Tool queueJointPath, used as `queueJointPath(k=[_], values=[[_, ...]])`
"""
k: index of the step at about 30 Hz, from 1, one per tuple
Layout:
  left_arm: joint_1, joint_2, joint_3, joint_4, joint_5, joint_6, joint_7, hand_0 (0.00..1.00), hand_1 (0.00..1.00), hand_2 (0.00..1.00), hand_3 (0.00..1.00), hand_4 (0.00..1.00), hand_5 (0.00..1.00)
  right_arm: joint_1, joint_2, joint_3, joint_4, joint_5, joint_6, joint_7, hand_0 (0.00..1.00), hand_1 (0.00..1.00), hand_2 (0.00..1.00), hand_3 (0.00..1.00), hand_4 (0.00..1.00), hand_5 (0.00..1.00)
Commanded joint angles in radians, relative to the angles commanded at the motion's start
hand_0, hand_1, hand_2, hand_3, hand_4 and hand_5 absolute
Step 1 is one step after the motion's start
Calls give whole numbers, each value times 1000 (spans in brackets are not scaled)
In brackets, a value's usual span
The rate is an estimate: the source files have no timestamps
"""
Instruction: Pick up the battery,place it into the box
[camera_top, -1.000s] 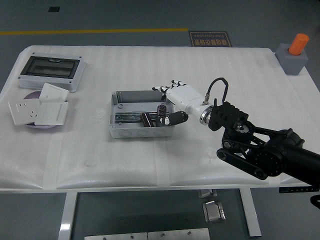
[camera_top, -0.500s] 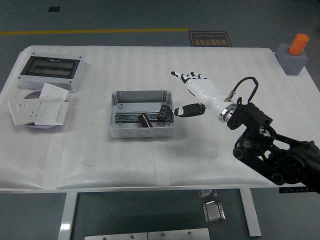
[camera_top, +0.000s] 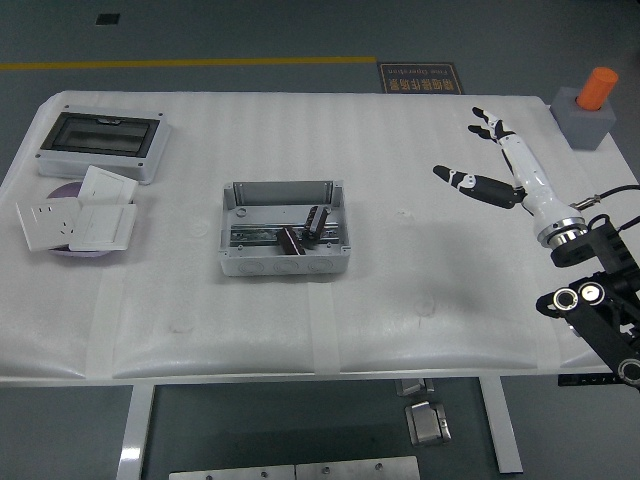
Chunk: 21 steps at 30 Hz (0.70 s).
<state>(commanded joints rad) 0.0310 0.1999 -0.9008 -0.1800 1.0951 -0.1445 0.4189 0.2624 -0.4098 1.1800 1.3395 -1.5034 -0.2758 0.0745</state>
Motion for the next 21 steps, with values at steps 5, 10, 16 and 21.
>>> queueJointPath(k=[5,10,16,21], values=[[9,7,-12,0,6,4,0,624,626,471,520,508,124,-43,7,118,49,156,13,44,951,830,826,932,996,544],[17,0,-14,0,6,4,-1,624,626,471,522,503,124,-51,2,182,84,280,18,65,943,830,820,929,998,554],[10,-10,10,0,-38,10,-11,625,627,472,522,503,125,-78,-11,227,108,412,43,98,941,832,821,916,998,557],[-1,-12,11,0,-46,11,-13,625,628,474,525,505,116,-99,-17,267,134,507,55,115,941,830,821,909,998,565]])
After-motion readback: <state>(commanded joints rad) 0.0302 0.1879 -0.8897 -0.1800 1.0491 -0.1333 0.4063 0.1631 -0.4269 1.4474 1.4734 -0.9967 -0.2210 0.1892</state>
